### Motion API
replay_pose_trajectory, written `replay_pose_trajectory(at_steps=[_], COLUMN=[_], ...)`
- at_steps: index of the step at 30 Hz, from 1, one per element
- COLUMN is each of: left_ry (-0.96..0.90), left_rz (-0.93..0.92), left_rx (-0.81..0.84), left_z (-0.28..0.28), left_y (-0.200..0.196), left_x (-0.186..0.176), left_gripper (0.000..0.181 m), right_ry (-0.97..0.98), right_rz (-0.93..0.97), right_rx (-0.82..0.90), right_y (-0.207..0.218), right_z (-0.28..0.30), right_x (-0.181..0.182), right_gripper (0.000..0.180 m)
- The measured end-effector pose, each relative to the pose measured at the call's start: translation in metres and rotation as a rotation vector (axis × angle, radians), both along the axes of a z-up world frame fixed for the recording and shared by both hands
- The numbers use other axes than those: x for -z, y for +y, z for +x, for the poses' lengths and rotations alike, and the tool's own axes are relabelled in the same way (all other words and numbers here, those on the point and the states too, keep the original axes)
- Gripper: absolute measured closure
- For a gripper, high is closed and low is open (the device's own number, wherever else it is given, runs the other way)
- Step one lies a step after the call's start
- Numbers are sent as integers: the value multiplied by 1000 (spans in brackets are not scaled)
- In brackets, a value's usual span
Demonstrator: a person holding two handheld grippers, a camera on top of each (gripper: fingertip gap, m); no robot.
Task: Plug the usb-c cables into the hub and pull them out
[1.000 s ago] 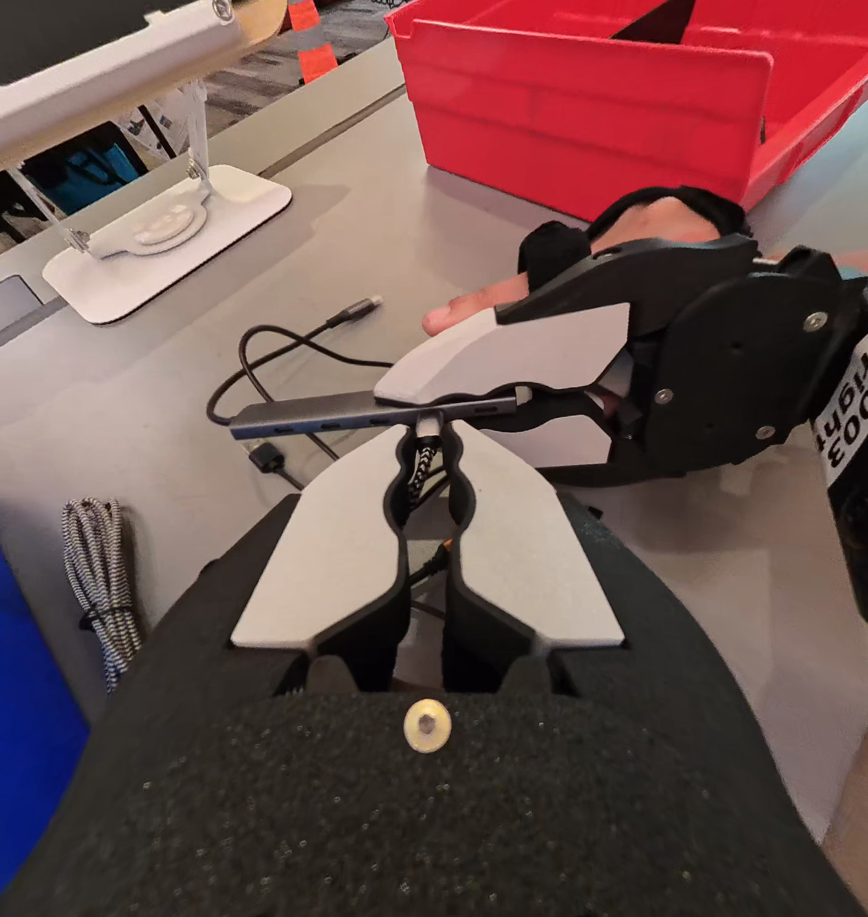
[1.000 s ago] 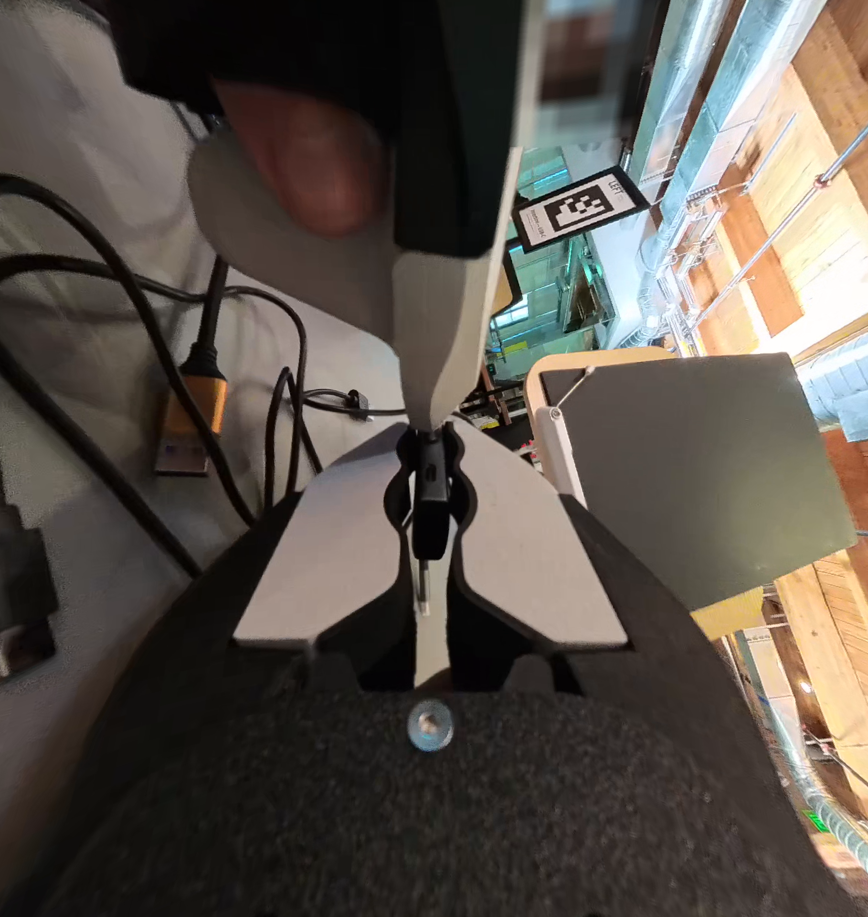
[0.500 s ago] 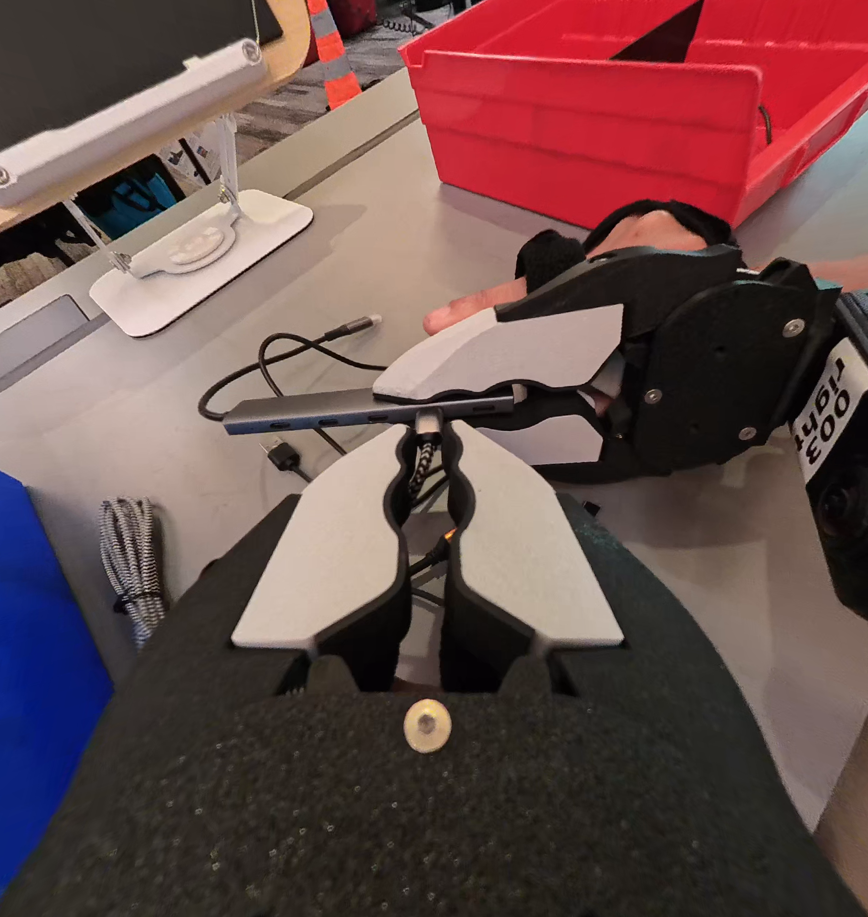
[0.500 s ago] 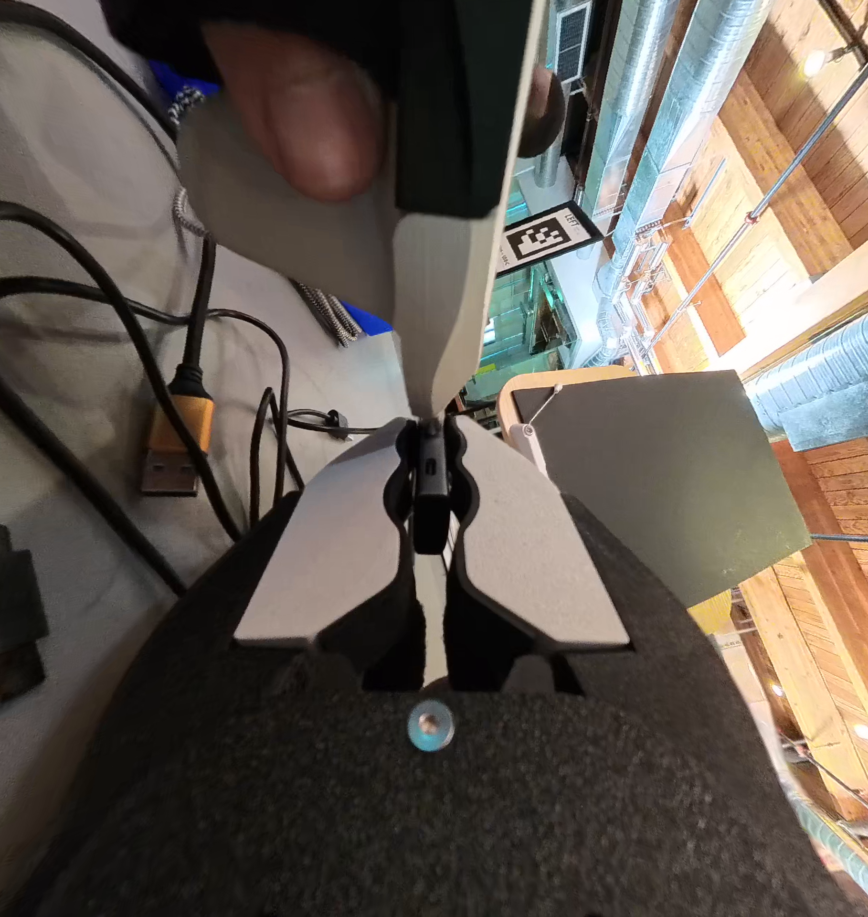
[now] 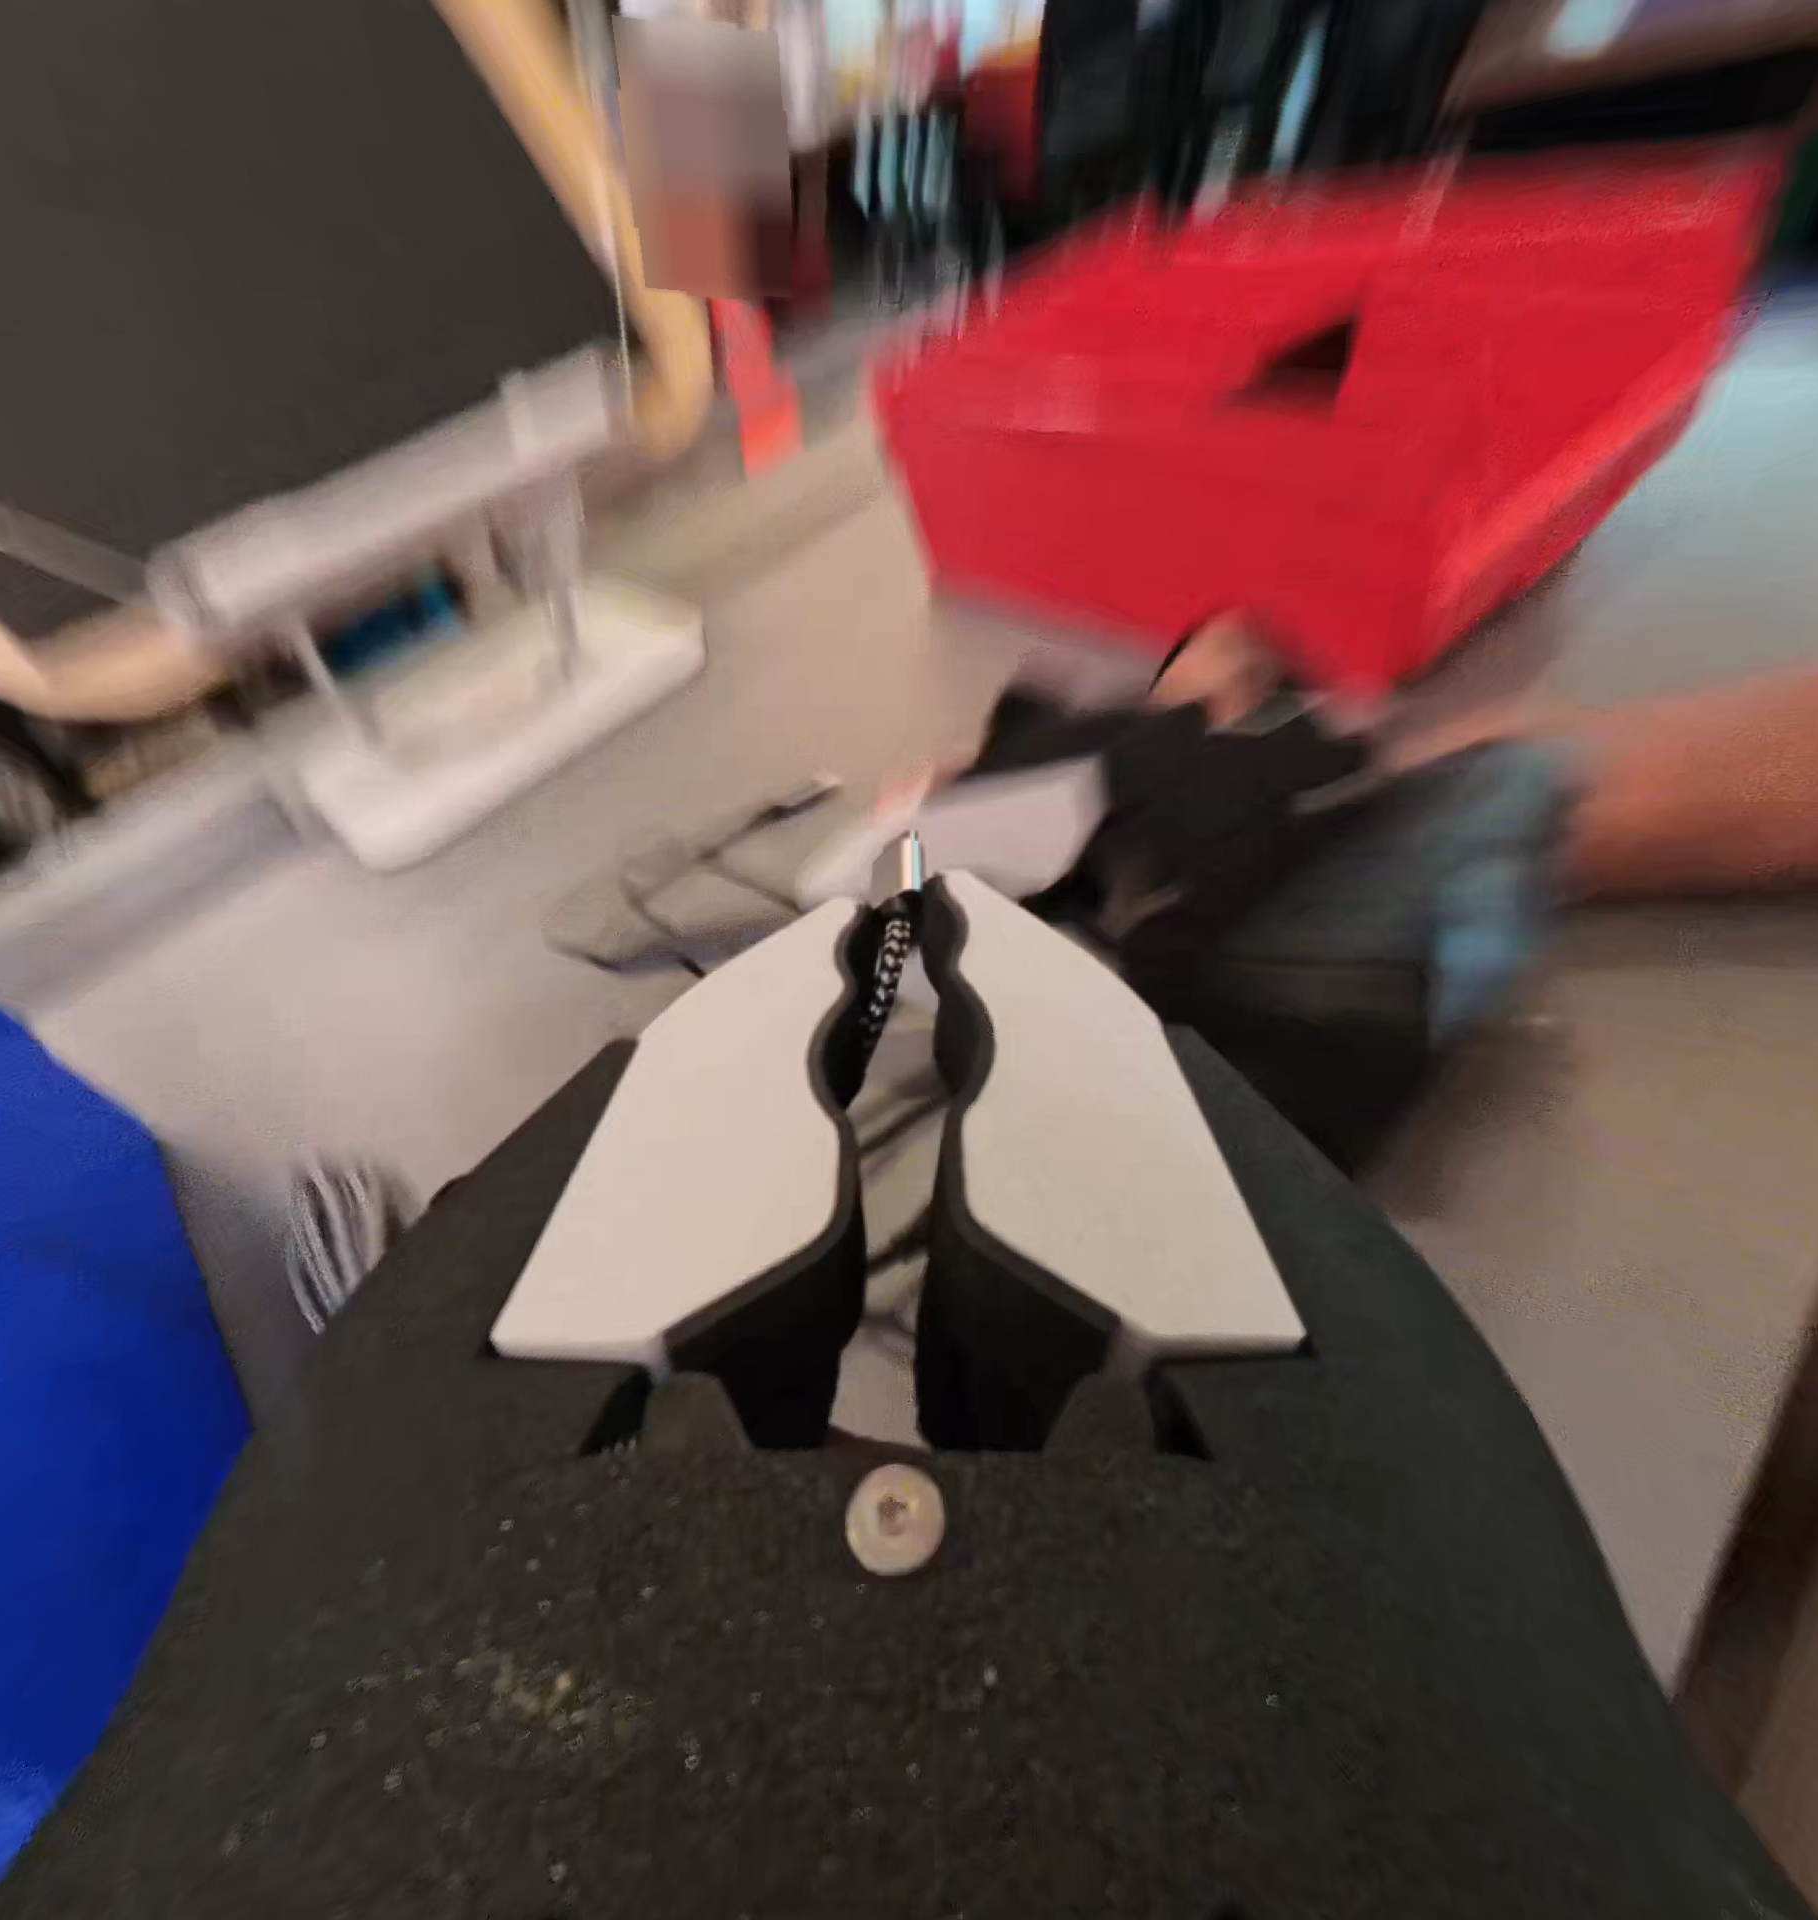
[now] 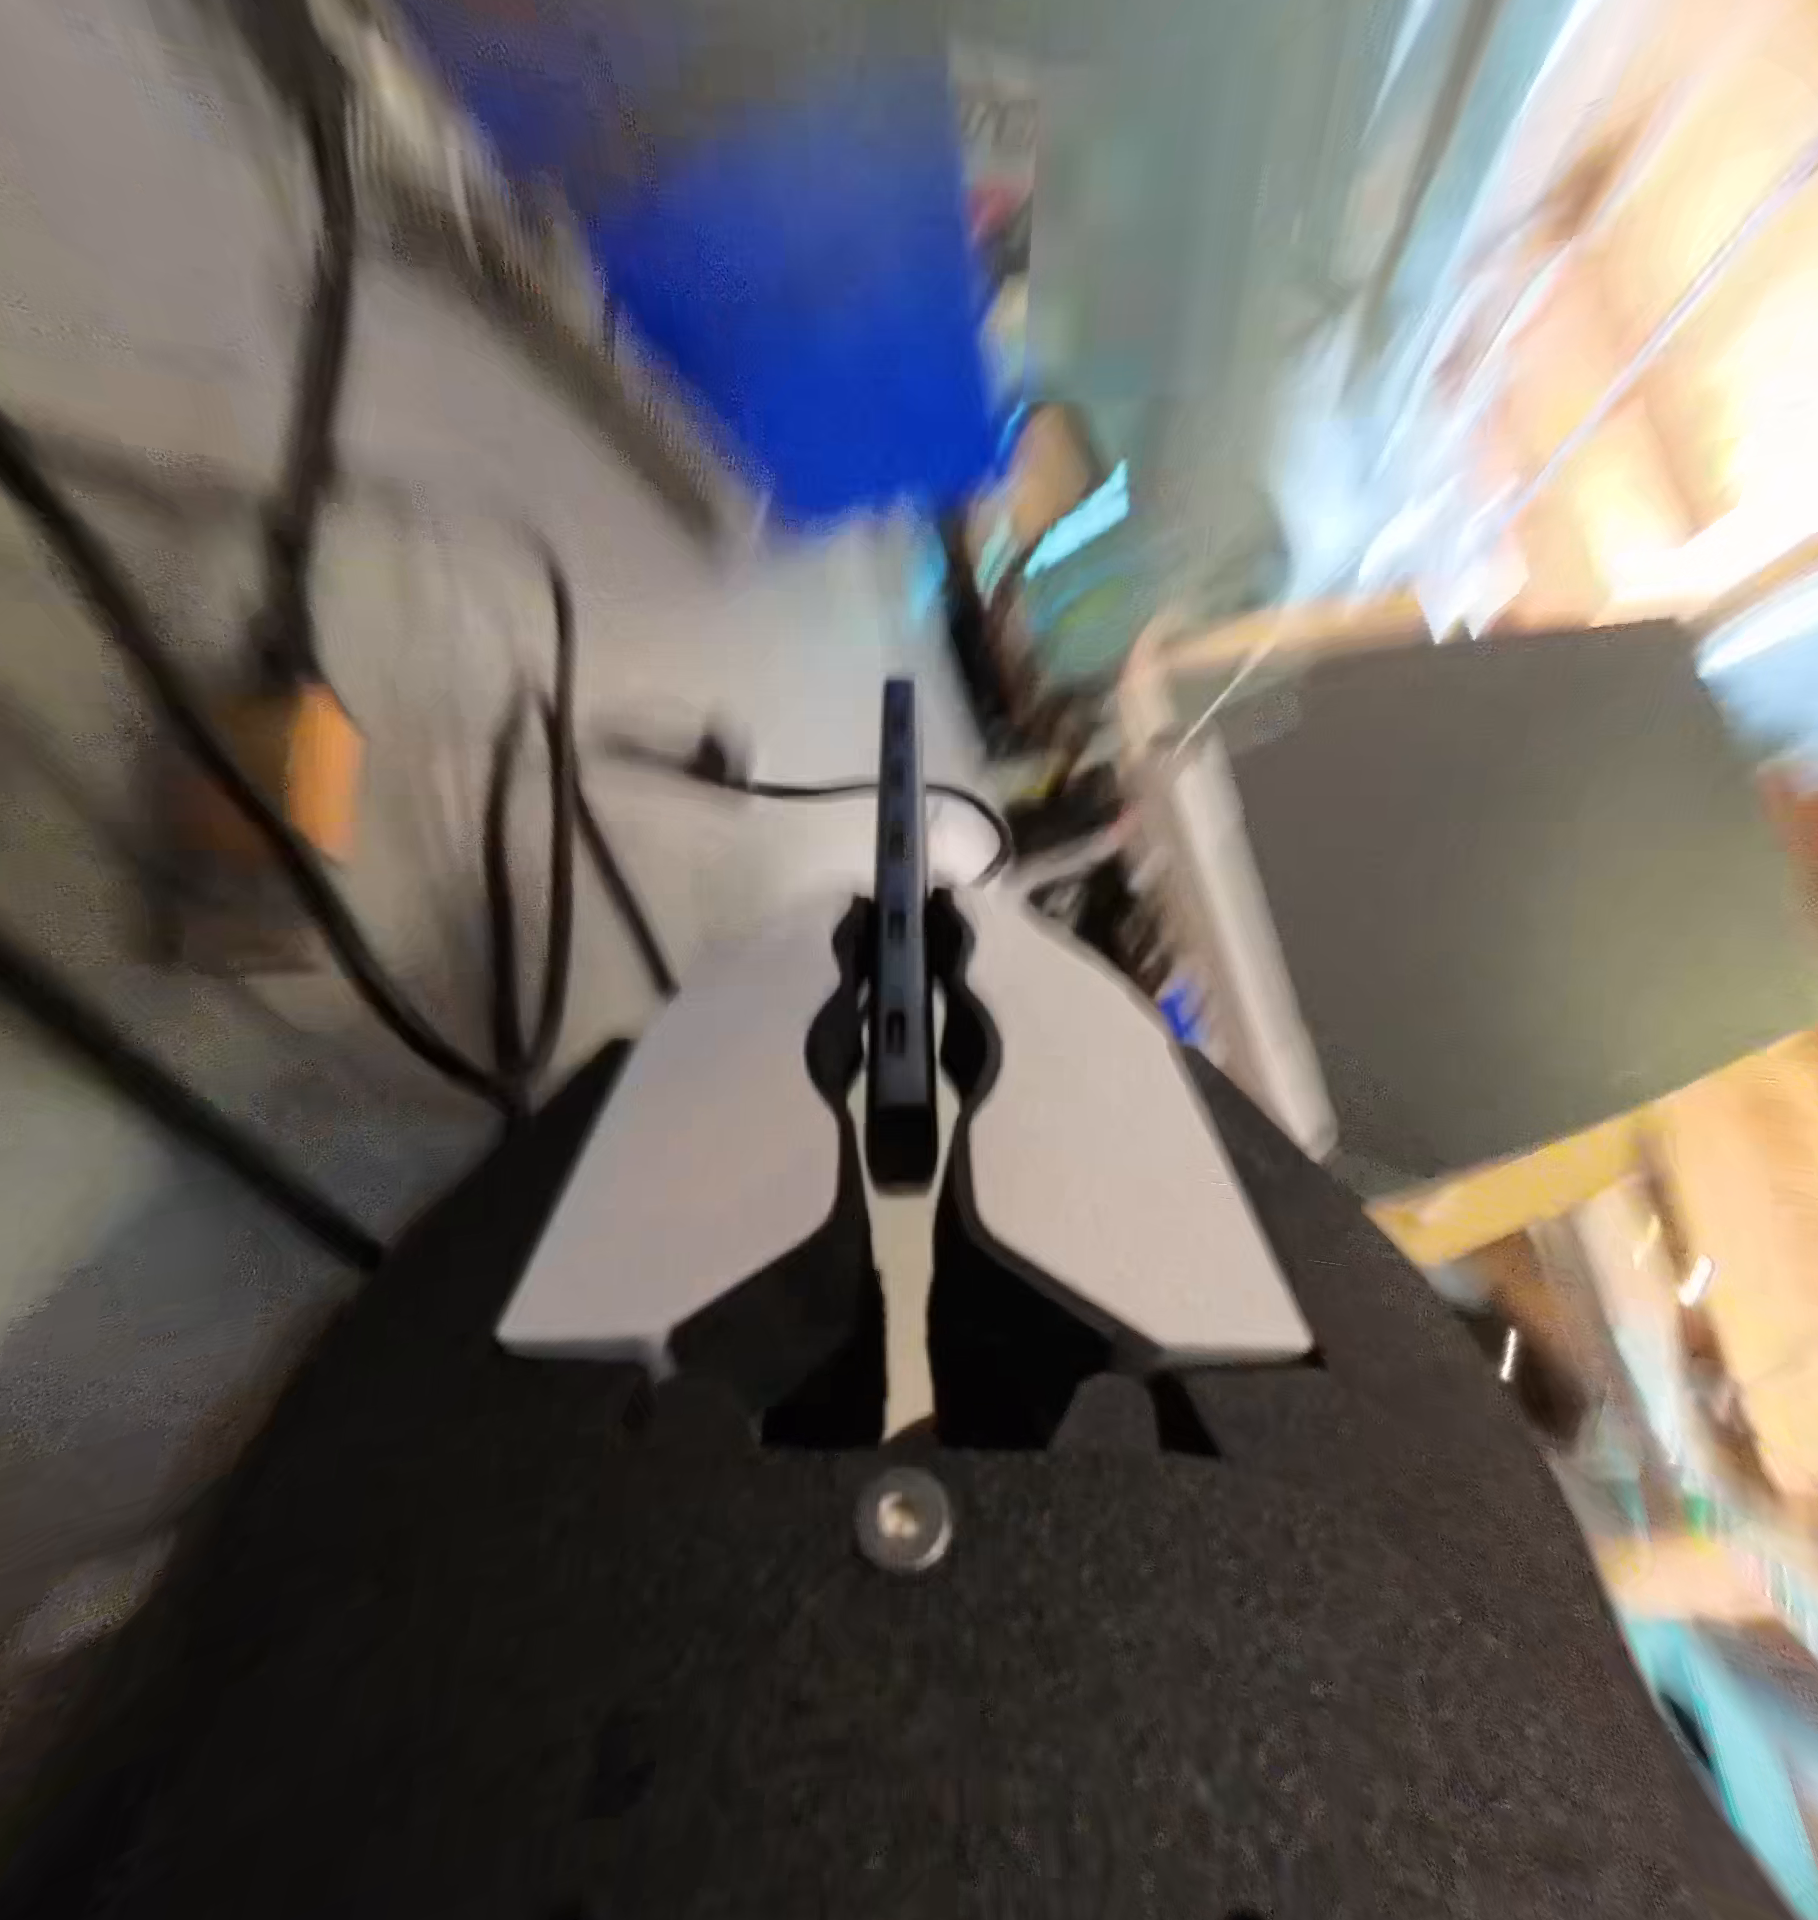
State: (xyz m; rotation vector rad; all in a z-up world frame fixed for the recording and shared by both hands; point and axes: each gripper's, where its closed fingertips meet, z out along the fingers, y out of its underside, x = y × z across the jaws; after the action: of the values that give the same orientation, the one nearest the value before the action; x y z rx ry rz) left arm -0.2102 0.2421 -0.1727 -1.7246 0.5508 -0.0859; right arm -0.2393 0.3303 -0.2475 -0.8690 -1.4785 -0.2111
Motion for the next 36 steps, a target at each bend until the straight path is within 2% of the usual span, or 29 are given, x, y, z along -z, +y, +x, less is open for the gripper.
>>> replay_pose_trajectory(at_steps=[1, 2, 3, 5, 8, 12, 13, 15, 18, 20, 23, 25, 28, 30, 31, 33, 36], left_ry=[19, 45, 48, -12, -28, -31, -68, -152, -176, -209, -217, -214, -190, -210, -232, -261, -230], left_rz=[41, 50, 7, -119, -187, -438, -488, -446, -462, -456, -407, -360, -282, -265, -265, -261, -244], left_rx=[-12, -90, -133, -120, -117, -75, -92, -78, -59, -32, 15, 53, 83, 75, 71, 54, -41], left_z=[-3, -17, -30, -40, -45, -31, -30, -23, -17, -11, -2, 4, 6, 5, 4, -1, -26], left_y=[-8, -12, -14, -11, 3, 11, 12, 17, 20, 18, 9, -3, -24, -36, -43, -57, -74], left_x=[-22, -30, -17, 17, 30, 83, 90, 77, 72, 69, 56, 44, 30, 22, 20, 21, 27], left_gripper=[173, 173, 173, 172, 172, 171, 171, 171, 151, 144, 134, 128, 130, 133, 134, 137, 140], right_ry=[-51, 75, 189, 116, 145, 147, 139, 202, 409, 561, 720, 722, 561, 401, 301, 206, -34], right_rz=[-75, -79, -51, 0, -73, -135, -138, -229, -456, -593, -642, -627, -568, -594, -639, -608, -666], right_rx=[134, 98, 11, -49, -47, -126, -131, -171, -162, -189, -217, -202, -49, 51, 79, 178, 330], right_y=[34, 37, 19, -5, 2, -11, -12, -15, 1, 12, 27, 33, 61, 87, 97, 134, 179], right_z=[16, 23, 24, 12, 13, 14, 14, 15, 23, 35, 70, 104, 160, 194, 207, 232, 255], right_x=[11, -11, -33, -22, -24, -24, -25, -38, -79, -119, -194, -242, -277, -269, -255, -230, -157], right_gripper=[169, 169, 170, 170, 170, 170, 170, 170, 170, 170, 170, 170, 170, 170, 171, 170, 170])
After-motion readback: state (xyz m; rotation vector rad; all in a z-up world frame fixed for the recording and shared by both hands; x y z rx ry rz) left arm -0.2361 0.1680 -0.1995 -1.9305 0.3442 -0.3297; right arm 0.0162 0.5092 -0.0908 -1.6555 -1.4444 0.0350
